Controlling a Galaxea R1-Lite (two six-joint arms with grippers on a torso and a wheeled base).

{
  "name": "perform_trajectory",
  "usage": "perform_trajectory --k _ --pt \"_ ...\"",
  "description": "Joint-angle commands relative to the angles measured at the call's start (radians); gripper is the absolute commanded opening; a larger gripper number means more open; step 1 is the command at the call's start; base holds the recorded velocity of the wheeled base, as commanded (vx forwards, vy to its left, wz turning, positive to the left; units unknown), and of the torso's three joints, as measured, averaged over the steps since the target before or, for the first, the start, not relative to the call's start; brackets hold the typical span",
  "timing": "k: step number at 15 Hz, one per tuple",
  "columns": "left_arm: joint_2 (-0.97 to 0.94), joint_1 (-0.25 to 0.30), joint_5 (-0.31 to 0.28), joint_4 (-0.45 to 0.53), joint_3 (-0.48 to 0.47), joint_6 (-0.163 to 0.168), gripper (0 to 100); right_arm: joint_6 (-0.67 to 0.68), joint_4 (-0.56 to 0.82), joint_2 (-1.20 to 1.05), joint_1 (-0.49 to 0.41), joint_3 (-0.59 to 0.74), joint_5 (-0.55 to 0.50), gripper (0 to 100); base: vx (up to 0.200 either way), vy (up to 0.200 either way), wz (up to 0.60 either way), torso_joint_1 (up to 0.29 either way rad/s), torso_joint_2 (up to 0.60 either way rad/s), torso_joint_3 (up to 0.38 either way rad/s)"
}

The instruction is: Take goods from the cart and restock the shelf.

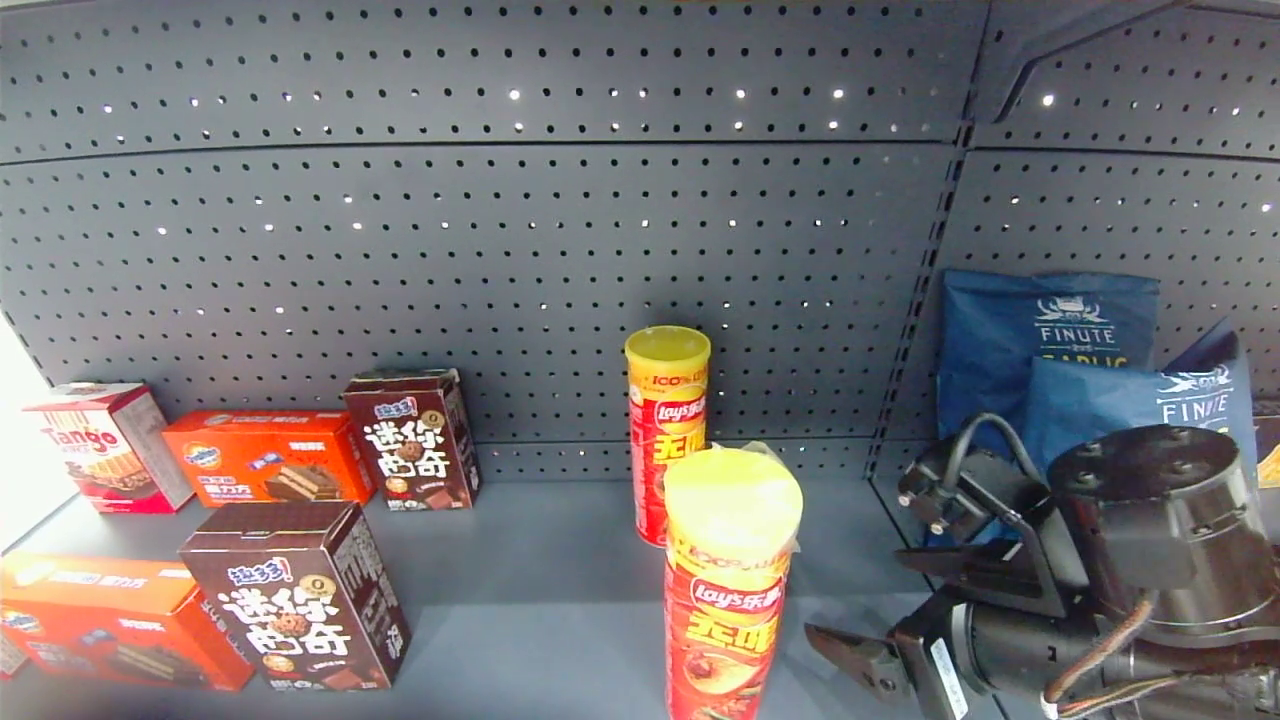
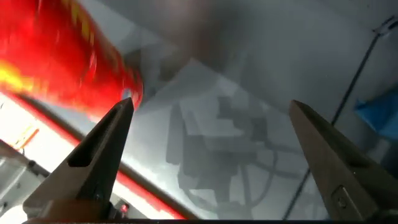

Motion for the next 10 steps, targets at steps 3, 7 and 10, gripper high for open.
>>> perform_trajectory --k 3,7,10 --pt "0.005 0.0 -0.001 0.0 0.001 -0.007 100 -0.001 -0.001 0.08 0.004 -0.03 -0.004 100 0.0 0.0 0.0 0.0 0.0 0.0" --pt "0.005 0.0 -0.001 0.0 0.001 -0.032 100 -0.001 -0.001 0.105 0.004 -0.035 -0.006 100 0.0 0.0 0.0 0.0 0.0 0.0" --pt "0.005 0.0 -0.002 0.0 0.001 -0.032 100 -0.001 -0.003 0.142 0.012 -0.063 -0.004 100 0.0 0.0 0.0 0.0 0.0 0.0"
